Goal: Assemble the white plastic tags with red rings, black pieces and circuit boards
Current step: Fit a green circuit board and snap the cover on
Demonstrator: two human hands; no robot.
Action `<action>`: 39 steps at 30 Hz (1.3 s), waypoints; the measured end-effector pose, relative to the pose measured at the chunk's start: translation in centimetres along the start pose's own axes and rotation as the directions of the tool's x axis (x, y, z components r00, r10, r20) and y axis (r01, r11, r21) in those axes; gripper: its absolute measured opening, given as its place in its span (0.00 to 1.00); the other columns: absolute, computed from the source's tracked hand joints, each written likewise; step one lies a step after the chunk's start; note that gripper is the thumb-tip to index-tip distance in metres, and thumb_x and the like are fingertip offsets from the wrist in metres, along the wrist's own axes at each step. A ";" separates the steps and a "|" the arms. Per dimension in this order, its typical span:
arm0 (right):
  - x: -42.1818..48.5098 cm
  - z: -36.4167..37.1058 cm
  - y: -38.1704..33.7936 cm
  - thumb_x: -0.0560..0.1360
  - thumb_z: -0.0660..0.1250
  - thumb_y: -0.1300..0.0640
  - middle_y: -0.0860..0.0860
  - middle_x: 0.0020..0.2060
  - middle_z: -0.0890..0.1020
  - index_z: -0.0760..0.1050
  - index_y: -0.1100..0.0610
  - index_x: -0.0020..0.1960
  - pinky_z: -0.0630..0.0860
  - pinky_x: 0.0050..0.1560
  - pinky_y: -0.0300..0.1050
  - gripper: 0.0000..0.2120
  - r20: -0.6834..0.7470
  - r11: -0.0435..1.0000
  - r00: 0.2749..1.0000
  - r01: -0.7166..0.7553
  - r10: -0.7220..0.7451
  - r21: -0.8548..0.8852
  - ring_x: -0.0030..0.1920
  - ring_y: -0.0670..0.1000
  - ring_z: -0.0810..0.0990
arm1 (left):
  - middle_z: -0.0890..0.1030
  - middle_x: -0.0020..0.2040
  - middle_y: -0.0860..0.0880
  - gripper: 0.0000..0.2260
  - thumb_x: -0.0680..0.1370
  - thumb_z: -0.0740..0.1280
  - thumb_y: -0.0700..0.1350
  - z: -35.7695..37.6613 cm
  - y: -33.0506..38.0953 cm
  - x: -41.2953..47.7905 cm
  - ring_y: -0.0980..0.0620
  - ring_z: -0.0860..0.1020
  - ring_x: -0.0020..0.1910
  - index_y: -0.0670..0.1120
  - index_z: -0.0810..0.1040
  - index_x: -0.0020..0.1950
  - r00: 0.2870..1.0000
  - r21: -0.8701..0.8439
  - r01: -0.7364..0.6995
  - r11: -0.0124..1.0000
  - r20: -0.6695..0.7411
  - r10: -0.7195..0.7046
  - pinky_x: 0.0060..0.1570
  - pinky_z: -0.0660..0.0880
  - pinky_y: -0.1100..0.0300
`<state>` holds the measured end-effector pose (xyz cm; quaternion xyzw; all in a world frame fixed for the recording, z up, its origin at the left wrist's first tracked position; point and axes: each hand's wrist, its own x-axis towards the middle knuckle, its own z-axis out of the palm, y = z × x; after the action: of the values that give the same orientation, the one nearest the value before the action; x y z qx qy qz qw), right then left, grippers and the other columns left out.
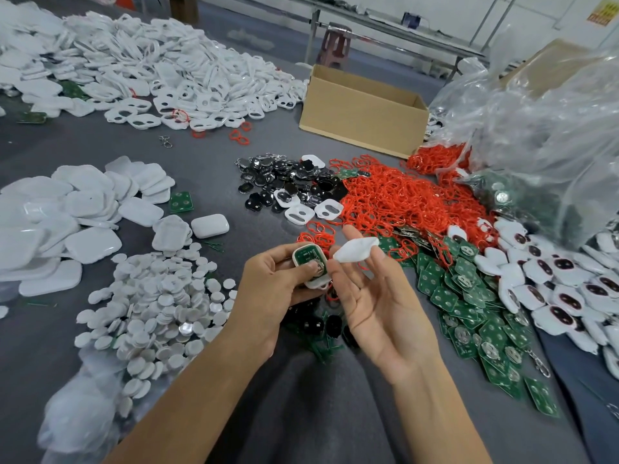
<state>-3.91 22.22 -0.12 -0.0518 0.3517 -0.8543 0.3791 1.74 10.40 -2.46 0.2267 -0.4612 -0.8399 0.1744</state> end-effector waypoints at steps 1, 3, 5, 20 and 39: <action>0.0 0.1 0.0 0.69 0.67 0.56 0.59 0.42 0.85 0.80 0.62 0.55 0.81 0.39 0.39 0.17 -0.026 1.000 1.000 0.005 -0.005 0.017 0.41 0.53 0.86 | 0.86 0.40 0.47 0.09 0.76 0.67 0.30 0.0 0.0 0.0 0.55 0.84 0.37 0.40 0.81 0.51 1.000 0.001 -0.001 1.000 0.000 0.001 0.35 0.80 0.64; 0.0 0.5 0.0 0.69 0.66 0.58 0.61 0.42 0.84 0.82 0.65 0.48 0.81 0.38 0.39 0.13 -0.058 0.997 0.998 0.007 -0.003 0.071 0.42 0.54 0.86 | 0.85 0.38 0.48 0.09 0.75 0.67 0.30 0.1 -0.1 0.0 0.55 0.83 0.35 0.41 0.81 0.49 1.000 0.007 -0.002 1.000 -0.001 0.002 0.34 0.79 0.64; 0.0 0.8 0.0 0.69 0.65 0.58 0.62 0.43 0.84 0.81 0.67 0.44 0.81 0.39 0.39 0.13 -0.070 0.992 0.997 -0.016 0.025 0.127 0.44 0.54 0.86 | 0.85 0.37 0.48 0.09 0.75 0.67 0.30 0.1 -0.1 0.0 0.55 0.83 0.35 0.41 0.81 0.49 1.000 0.011 -0.003 1.000 -0.002 0.003 0.34 0.79 0.64; -0.4 1.2 -0.6 0.66 0.70 0.62 0.65 0.53 0.82 0.69 0.68 0.69 0.82 0.45 0.47 0.32 0.016 0.838 0.981 -0.175 0.195 0.516 0.46 0.59 0.85 | 0.86 0.40 0.46 0.09 0.75 0.67 0.30 0.0 -0.1 0.1 0.53 0.84 0.37 0.39 0.81 0.52 0.999 -0.003 0.025 1.000 -0.029 -0.025 0.36 0.80 0.62; -0.2 -0.3 -1.3 0.66 0.66 0.52 0.57 0.41 0.85 0.83 0.61 0.46 0.79 0.39 0.35 0.15 -0.153 0.943 0.978 0.086 -0.141 -0.320 0.37 0.48 0.83 | 0.84 0.46 0.33 0.09 0.68 0.66 0.31 -1.2 1.4 0.6 0.42 0.86 0.42 0.28 0.82 0.43 0.941 -0.550 0.335 0.765 0.164 -0.295 0.34 0.82 0.59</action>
<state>-4.64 23.16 0.54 -0.0567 0.5103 -0.8098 0.2838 2.02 8.54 -1.97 0.2095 -0.1497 -0.9634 0.0749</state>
